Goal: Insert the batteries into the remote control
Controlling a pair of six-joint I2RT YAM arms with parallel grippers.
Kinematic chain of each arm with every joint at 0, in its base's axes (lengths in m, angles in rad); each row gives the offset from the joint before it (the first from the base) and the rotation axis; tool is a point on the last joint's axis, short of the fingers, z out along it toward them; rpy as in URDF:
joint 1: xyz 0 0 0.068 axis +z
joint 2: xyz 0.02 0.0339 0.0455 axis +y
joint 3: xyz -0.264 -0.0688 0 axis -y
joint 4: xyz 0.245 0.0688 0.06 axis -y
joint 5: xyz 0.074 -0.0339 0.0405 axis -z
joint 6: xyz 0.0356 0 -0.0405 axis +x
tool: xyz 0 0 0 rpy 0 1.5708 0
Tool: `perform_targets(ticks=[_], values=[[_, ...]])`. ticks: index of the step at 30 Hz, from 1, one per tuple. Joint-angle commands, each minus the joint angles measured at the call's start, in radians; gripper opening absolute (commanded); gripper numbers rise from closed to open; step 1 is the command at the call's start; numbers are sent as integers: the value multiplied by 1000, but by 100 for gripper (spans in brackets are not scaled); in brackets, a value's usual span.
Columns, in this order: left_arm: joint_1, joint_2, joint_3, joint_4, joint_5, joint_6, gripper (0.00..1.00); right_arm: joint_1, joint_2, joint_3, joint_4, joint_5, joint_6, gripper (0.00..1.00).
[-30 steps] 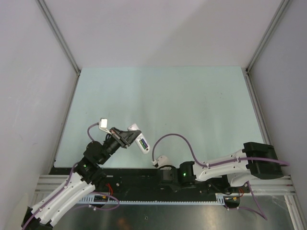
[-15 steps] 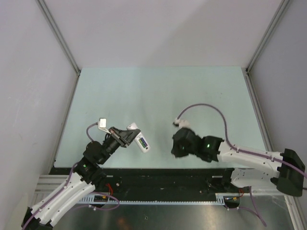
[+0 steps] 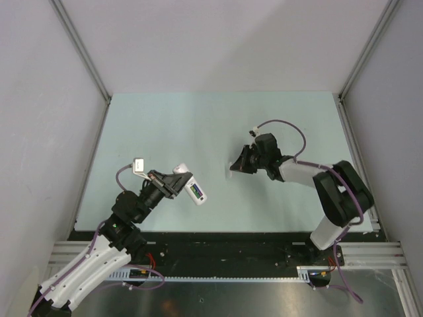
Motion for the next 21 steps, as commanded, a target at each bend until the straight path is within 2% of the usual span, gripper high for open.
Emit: perform_targets(ticks=[1,7,14,21], values=[[1,0,37,40,-8,29,0,-28,96,117,69,-109,-80,0],[1,7,22,50,-3,25,0,-42,149,151,-31,-80,-113,0],[1,7,10,54,-6,15,0,-68,174,151,-104,-53,-137,5],[1,4,3,56,0,6,0,-97,191,151,-151,-31,-145,16]])
